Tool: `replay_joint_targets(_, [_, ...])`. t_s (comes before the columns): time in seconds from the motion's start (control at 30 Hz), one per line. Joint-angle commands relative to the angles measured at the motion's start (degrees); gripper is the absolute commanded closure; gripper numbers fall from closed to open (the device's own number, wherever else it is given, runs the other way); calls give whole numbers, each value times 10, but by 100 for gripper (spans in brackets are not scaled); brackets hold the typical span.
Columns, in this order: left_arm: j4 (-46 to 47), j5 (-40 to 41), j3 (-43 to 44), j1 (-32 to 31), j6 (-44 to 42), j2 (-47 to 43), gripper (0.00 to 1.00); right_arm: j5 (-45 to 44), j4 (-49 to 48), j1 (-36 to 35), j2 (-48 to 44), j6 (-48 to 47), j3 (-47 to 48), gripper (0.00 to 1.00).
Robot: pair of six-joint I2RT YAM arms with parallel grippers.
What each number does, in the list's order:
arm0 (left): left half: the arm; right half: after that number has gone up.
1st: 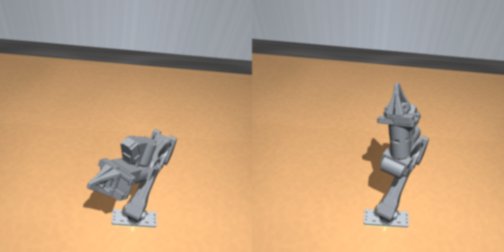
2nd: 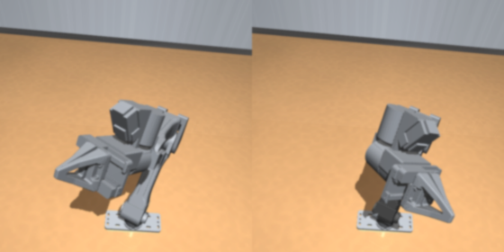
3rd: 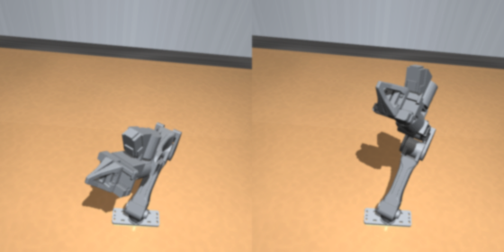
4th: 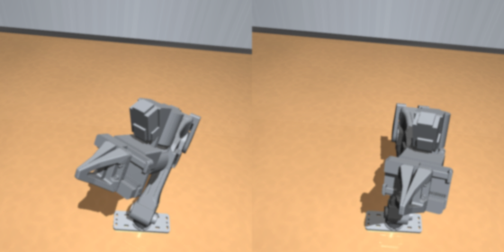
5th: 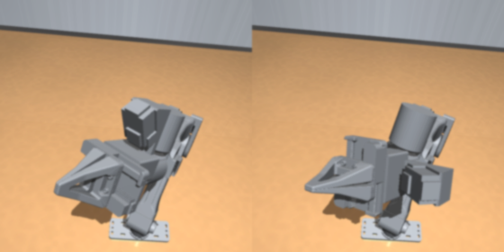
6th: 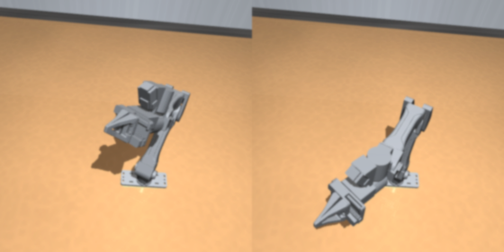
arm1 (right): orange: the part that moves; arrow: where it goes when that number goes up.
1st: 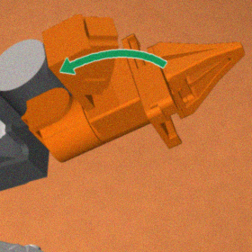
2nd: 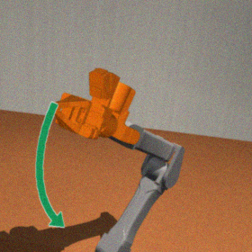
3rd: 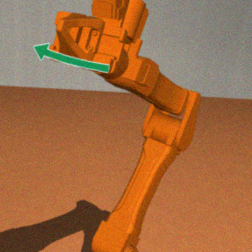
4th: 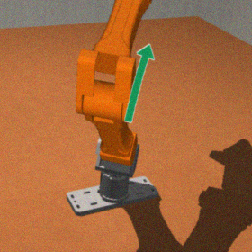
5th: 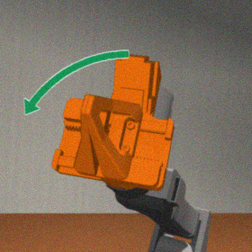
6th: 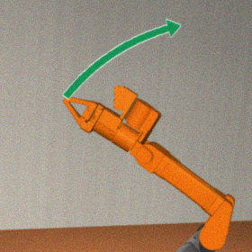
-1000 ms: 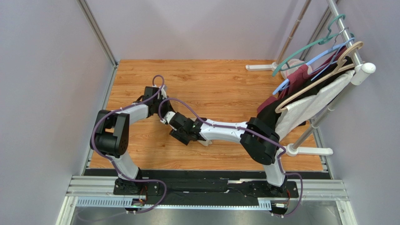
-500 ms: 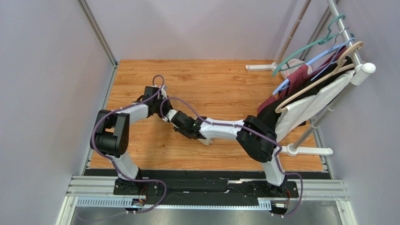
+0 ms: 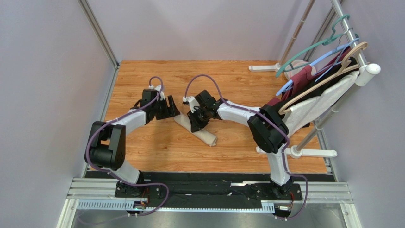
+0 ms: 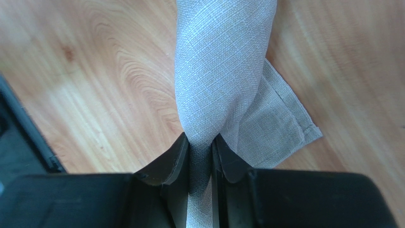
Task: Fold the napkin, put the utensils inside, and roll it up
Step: Roll the napkin with the utensil
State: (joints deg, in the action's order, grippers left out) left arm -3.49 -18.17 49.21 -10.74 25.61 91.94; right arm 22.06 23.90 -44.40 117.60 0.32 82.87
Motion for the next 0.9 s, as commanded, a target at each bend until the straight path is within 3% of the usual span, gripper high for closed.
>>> replay_joint_targets(0.0, [52, 42, -38, 0, 14, -55, 23, 130, 18, 15, 30, 40, 3, 86])
replay_joint_targets(0.27, [117, -21, -76, 0, 17, -49, 28, 228, 12, 42, 80, 64, 24, 86])
replay_joint_targets(0.53, [151, -51, -90, 0, 30, -34, 48, 267, 5, 63, 108, 85, 39, 86])
replay_joint_targets(0.87, [137, -75, -72, 0, 26, 3, 55, 275, 11, 66, 121, 86, 55, 84])
